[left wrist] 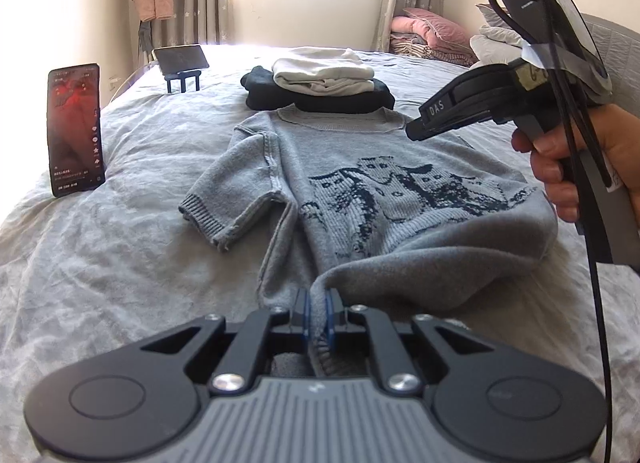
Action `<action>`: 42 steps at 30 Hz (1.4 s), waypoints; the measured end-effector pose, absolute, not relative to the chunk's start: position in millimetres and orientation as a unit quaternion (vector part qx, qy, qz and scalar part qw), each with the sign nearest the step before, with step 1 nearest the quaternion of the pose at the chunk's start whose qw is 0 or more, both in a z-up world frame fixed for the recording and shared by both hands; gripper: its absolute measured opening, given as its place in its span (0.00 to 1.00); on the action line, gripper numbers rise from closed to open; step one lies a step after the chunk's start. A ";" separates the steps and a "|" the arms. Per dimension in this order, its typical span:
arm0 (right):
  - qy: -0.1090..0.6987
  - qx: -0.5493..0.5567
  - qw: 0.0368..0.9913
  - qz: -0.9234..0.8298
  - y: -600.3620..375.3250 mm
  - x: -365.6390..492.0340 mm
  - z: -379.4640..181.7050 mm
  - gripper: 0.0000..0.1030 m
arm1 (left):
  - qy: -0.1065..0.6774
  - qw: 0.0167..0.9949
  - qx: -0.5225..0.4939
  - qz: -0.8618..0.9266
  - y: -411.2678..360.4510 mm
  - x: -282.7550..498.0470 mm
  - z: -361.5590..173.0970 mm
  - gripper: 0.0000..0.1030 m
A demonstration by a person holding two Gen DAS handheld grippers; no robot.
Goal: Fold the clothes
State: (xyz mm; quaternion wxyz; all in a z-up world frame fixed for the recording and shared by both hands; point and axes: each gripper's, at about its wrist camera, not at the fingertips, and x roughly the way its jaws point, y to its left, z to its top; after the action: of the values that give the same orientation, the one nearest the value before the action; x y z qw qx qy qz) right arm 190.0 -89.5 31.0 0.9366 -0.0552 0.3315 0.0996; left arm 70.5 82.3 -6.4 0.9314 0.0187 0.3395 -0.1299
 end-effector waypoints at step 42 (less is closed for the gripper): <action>0.377 -0.164 0.900 0.144 -102.9 50.6 -15.0 0.39 | 0.344 0.933 -0.016 -0.105 88.8 59.1 -5.5 0.11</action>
State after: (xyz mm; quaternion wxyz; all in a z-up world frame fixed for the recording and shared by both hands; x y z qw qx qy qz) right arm 50.6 -102.9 -15.0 0.9000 -0.1644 0.3770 0.1445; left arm 59.1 88.8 -5.5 0.9330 -0.0165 0.3438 -0.1050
